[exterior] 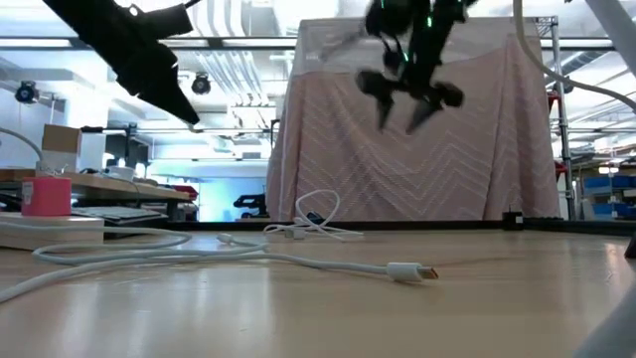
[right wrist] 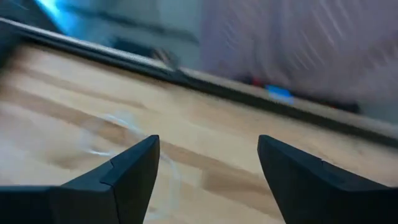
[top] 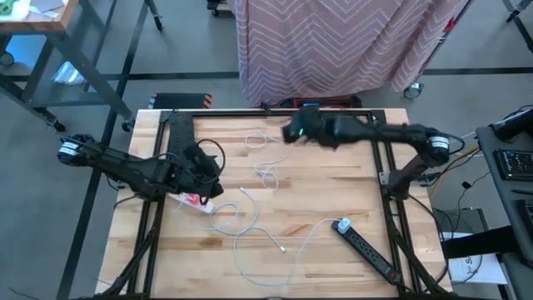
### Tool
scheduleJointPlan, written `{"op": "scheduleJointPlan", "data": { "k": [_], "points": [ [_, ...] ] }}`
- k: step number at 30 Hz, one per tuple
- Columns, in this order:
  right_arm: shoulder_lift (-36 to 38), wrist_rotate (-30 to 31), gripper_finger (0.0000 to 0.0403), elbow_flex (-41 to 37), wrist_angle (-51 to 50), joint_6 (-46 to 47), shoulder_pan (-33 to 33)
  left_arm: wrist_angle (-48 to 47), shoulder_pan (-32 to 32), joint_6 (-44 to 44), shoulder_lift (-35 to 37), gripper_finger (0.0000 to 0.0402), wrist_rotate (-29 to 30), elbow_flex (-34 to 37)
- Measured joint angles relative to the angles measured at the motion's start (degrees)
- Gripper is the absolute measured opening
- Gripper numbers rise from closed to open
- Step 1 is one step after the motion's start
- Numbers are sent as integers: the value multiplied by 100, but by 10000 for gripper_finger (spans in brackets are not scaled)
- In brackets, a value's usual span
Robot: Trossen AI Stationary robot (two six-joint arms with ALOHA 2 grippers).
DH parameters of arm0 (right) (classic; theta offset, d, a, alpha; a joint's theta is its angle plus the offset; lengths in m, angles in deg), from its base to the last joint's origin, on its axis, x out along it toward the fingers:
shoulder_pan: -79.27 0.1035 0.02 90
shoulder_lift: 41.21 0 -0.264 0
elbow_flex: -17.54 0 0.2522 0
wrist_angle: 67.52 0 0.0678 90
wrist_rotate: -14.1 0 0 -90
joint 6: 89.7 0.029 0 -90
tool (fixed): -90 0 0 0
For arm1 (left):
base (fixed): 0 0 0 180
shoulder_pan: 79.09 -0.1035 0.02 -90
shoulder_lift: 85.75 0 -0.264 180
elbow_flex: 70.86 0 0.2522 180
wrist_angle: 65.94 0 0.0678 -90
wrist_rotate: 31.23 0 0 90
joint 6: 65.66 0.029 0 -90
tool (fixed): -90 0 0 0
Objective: Insert USB
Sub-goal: Insert the white USB cable into the black charger adapter
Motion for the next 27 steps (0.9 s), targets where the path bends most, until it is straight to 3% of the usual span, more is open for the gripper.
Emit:
{"op": "scheduleJointPlan", "data": {
  "k": [5, 13, 21, 27],
  "points": [
    [-209, -550, 259, -16, -1185, 642, -1266, -78, -2, 121, 39, 194, -455, -2],
    [-633, -1323, 270, -361, -2905, 441, -2963, -180, 0, 221, 22, 206, -622, -2],
    [-540, -1340, 304, -829, -2589, 1, -3826, -184, -2, 352, -29, 226, -624, 1],
    [-540, -1250, 304, -792, -2237, 487, -3843, -104, -2, 426, -44, 242, -617, 1]
  ]
}}
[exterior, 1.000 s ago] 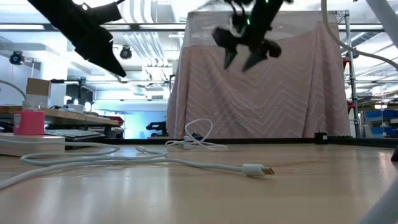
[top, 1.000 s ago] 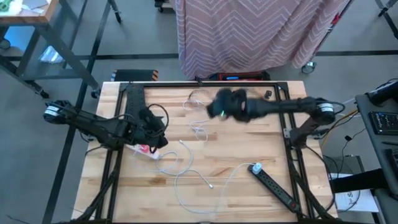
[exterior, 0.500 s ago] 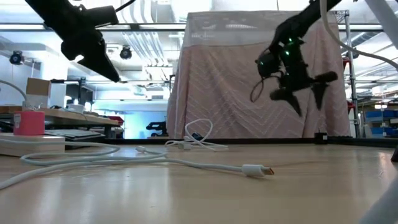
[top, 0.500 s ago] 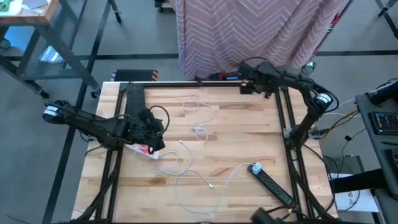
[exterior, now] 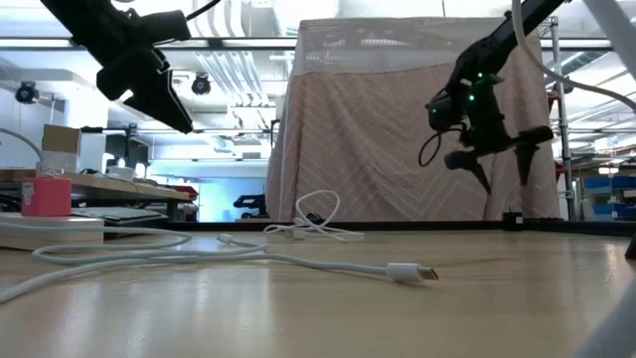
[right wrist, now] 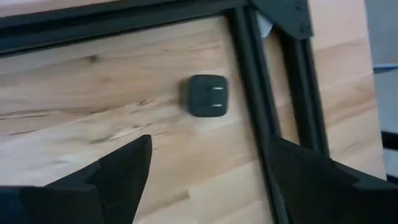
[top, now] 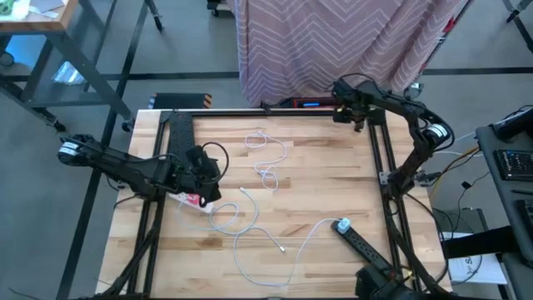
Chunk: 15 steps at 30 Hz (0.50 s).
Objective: Insert USB
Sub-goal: Insert the white USB cable into the black charger adapter
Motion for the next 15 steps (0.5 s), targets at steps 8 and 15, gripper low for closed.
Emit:
{"op": "scheduleJointPlan", "data": {
  "k": [8, 15],
  "points": [
    [-4, -146, 278, -492, 1115, 1173, 6, 199, 0, 145, -26, 248, 22, 0],
    [-7, 318, 284, -1349, 2111, 2696, 17, 241, 0, 143, -35, 231, 26, 0]
  ]
}}
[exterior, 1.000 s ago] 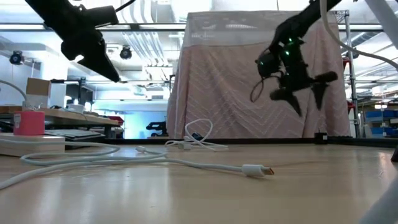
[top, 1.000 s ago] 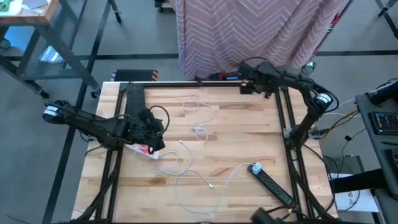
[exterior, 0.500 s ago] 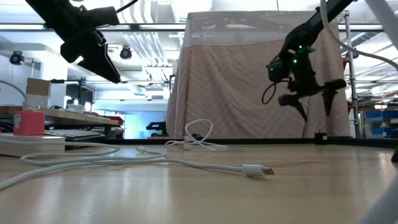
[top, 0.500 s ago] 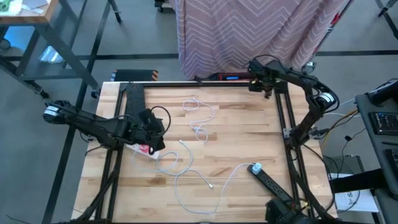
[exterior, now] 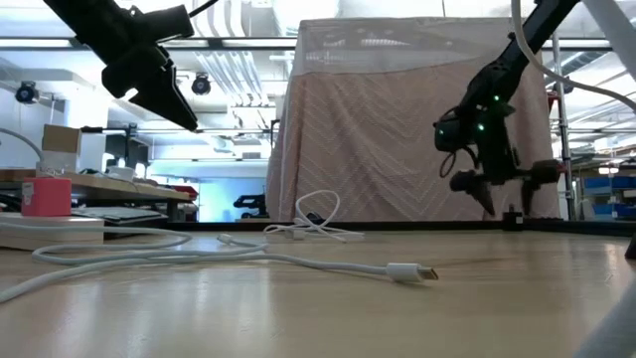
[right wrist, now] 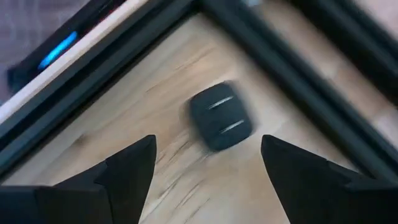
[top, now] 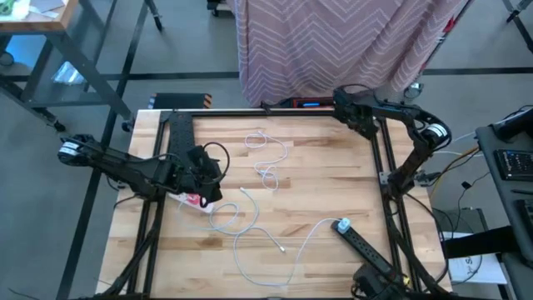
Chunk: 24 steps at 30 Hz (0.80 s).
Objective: Insert USB
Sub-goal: Insert the white USB cable into the black charger adapter
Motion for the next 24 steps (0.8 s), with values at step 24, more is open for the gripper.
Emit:
{"op": "scheduleJointPlan", "data": {
  "k": [24],
  "points": [
    [-410, 1039, 279, -296, 401, 1212, -9, 127, 0, 175, -9, 221, 13, 9]
  ]
}}
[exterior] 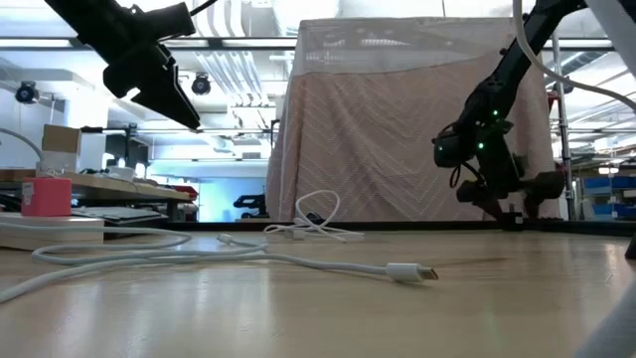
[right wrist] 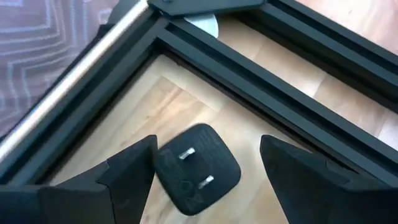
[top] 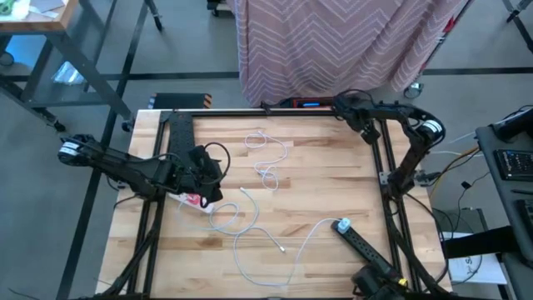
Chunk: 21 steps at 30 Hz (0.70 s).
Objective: Insert USB
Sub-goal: Insert the white USB cable into the black charger adapter
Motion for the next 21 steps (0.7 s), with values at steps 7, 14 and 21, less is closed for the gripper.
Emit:
{"op": "scheduleJointPlan", "data": {
  "k": [7, 14, 21],
  "points": [
    [-233, 98, 270, -1, 386, -377, 7, 22, 0, 0, 0, 233, 1, 0],
    [-235, 72, 258, -17, 330, -757, 82, 31, 0, 0, 0, 225, 0, 0],
    [-235, 106, 243, -69, 316, -1361, 260, 79, 0, -4, 0, 208, 0, 0]
  ]
}}
